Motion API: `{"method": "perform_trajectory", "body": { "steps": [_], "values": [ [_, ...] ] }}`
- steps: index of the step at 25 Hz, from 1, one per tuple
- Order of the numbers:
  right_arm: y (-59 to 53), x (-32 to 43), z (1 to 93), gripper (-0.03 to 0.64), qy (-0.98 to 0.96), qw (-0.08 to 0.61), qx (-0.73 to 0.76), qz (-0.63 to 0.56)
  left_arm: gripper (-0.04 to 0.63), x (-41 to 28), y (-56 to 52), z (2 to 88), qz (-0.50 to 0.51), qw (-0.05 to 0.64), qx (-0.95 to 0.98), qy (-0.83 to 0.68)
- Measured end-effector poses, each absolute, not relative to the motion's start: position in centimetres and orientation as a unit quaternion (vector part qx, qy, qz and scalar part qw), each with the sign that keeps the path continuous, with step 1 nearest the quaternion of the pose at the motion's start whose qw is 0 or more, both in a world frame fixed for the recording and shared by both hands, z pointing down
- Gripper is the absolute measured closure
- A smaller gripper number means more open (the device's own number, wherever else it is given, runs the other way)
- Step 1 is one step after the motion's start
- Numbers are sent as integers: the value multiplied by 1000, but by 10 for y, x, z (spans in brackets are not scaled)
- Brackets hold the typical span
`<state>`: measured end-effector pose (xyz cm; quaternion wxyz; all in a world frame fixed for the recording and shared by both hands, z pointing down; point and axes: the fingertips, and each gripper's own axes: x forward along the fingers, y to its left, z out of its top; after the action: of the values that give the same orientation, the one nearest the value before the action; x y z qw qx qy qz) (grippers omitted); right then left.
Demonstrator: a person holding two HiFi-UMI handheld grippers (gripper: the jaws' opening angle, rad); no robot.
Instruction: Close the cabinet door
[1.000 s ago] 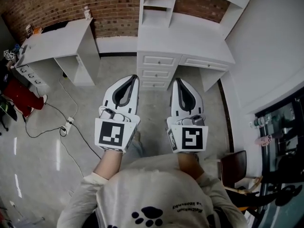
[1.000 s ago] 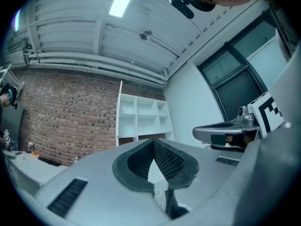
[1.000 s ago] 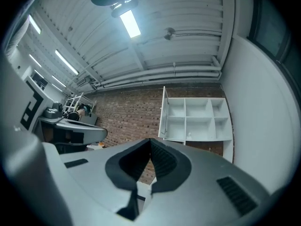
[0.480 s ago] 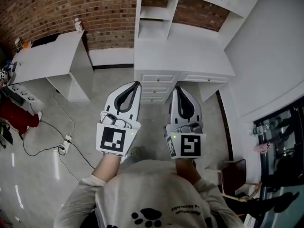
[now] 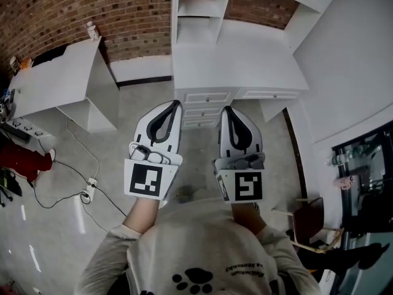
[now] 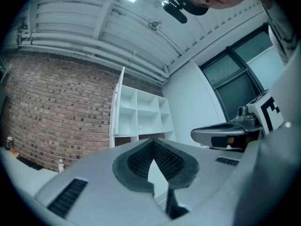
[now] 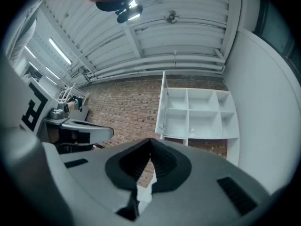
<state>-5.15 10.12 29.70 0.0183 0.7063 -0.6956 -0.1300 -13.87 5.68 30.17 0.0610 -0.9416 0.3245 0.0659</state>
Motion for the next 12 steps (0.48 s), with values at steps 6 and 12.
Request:
{"method": "perform_trajectory", "body": {
  "steps": [6, 12],
  "values": [
    [81, -51, 295, 607, -703, 11, 699, -135, 589, -134, 39, 299, 65, 64, -943, 321],
    [59, -48, 290, 606, -709, 1, 690, -146, 589, -127, 21, 298, 72, 67, -943, 319]
  ]
}}
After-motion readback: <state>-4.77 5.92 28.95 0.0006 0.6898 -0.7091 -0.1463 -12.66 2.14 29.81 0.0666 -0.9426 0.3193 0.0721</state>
